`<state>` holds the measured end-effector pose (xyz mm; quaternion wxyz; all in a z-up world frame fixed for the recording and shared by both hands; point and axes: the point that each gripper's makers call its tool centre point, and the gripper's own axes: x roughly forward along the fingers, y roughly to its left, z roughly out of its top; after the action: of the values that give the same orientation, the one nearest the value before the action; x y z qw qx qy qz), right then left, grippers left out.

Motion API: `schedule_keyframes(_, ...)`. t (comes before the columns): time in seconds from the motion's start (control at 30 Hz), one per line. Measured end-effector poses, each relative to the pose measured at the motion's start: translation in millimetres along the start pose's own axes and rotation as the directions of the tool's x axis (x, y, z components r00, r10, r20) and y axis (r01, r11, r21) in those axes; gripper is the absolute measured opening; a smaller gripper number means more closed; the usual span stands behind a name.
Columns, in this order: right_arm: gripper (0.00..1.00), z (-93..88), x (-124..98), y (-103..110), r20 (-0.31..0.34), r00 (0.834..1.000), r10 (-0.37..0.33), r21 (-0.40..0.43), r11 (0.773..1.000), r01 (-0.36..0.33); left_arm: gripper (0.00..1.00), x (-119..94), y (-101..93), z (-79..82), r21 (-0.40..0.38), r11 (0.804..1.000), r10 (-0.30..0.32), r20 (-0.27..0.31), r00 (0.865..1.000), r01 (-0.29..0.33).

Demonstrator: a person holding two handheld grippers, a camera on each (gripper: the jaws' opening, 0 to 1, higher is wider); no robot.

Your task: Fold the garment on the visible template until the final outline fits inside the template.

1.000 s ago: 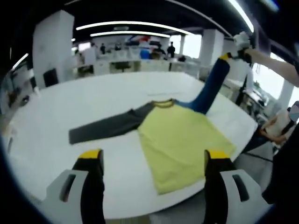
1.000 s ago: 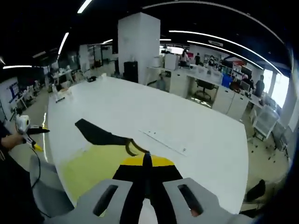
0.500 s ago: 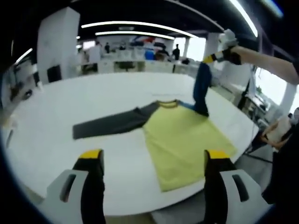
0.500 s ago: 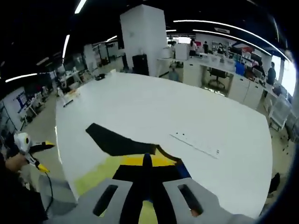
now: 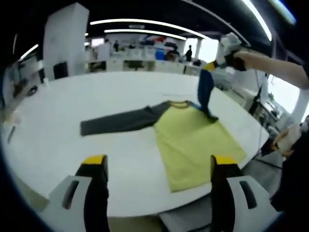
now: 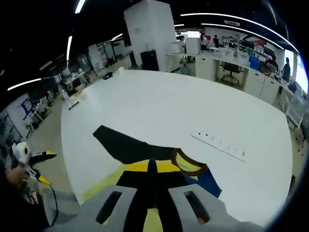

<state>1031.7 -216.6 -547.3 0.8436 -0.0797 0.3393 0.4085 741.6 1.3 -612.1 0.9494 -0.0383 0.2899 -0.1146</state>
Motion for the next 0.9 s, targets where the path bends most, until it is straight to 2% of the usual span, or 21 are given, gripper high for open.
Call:
schedule_keyframes(0.2, 0.02, -5.6, 13, 0, -0.008, 1.000, -0.006, 0.037, 0.999, 0.006, 0.83, 0, 5.0, -1.7, -0.004, 1.000, 0.003, -0.006, 1.000, -0.003)
schedule_keyframes(0.67, 0.02, -24.5, 38, 2, -0.051, 0.998, -0.024, 0.055, 0.998, 0.027, 0.83, 3, 14.0, -3.7, -0.001, 1.000, -0.003, -0.023, 1.000, 0.003)
schedule_keyframes(0.9, 0.02, -32.4, 54, 1, -0.059, 0.997, -0.041, 0.106, 0.993, 0.047, 0.83, 2, 21.5, -8.8, -0.008, 1.000, 0.003, -0.033, 0.999, -0.003)
